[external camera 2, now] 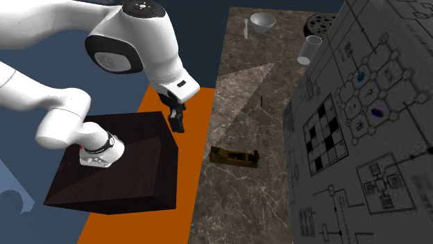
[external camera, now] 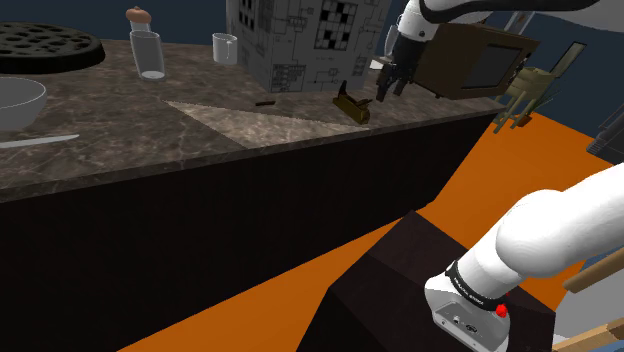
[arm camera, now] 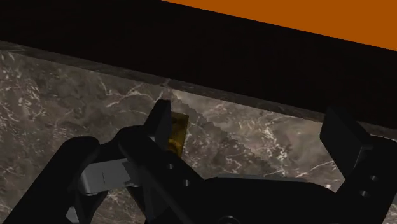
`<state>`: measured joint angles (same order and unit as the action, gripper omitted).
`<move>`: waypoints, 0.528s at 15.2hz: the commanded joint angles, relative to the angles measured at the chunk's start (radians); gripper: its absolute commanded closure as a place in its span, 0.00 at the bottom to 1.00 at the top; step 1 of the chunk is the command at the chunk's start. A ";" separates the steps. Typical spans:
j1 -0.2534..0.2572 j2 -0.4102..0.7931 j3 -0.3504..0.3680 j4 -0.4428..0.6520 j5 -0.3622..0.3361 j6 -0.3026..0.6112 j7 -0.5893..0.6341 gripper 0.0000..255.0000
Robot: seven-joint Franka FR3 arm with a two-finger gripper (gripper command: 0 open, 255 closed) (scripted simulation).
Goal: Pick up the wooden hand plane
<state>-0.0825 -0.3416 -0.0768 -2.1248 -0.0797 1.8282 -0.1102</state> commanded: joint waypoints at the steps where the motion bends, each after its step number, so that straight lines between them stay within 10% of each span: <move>1: -0.006 0.080 -0.009 0.056 0.007 0.021 0.009 0.00; 8: -0.035 0.352 -0.048 0.286 0.044 0.053 0.015 0.00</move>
<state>-0.1129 -0.0289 -0.1202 -1.8774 -0.0422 1.8816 -0.0965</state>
